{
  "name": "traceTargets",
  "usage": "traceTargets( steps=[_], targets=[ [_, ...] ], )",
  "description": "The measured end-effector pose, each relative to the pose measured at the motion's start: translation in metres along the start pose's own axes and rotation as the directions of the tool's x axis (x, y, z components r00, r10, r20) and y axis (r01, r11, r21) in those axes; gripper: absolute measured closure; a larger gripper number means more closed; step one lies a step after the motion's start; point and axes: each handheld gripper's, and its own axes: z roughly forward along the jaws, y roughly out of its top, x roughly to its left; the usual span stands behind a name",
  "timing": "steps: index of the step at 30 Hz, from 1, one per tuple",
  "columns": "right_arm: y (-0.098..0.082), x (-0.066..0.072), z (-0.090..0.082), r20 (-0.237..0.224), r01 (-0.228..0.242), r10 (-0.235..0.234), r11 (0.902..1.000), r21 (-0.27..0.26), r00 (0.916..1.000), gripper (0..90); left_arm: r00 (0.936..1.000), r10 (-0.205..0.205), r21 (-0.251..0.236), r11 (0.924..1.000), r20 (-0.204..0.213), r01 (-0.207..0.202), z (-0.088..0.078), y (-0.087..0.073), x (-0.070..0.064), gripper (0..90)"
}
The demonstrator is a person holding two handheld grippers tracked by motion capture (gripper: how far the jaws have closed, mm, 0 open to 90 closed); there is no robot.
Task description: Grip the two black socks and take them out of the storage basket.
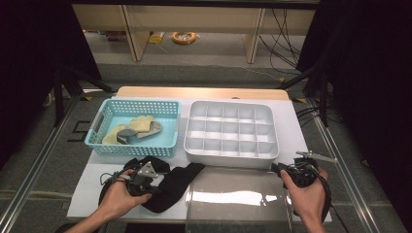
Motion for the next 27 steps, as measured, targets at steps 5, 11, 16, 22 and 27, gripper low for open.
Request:
traceTargets(
  steps=[5, 11, 16, 22, 27],
  targets=[
    [0.000, -0.001, -0.001, 0.004, -0.002, 0.002, 1.0000, 0.005, 1.0000, 68.5, 0.9997, -0.025, 0.002, 0.9997, 0.001, 0.025, -0.020, -0.006, 0.011, 87.3],
    [0.000, 0.003, -0.001, -0.003, -0.034, 0.034, 0.9994, 0.012, 0.9994, 68.5, 0.9963, -0.068, 0.035, 0.9969, -0.052, 0.070, -0.029, -0.017, 0.025, 83.7],
    [0.000, 0.000, 0.000, 0.003, -0.001, 0.001, 1.0000, 0.000, 1.0000, 68.5, 0.9927, -0.027, -0.066, 0.9976, -0.118, 0.019, -0.033, -0.010, 0.012, 66.8],
    [0.000, -0.001, 0.000, 0.004, 0.013, -0.013, 0.9998, 0.012, 0.9999, 68.5, 0.9936, 0.063, -0.129, 0.9888, -0.093, -0.075, -0.031, 0.010, -0.009, 55.1],
    [0.000, 0.000, -0.002, 0.008, -0.027, 0.027, 0.9996, 0.006, 0.9996, 68.5, 0.9906, 0.062, -0.131, 0.9883, -0.122, -0.078, -0.036, 0.019, -0.011, 52.3]
  ],
)
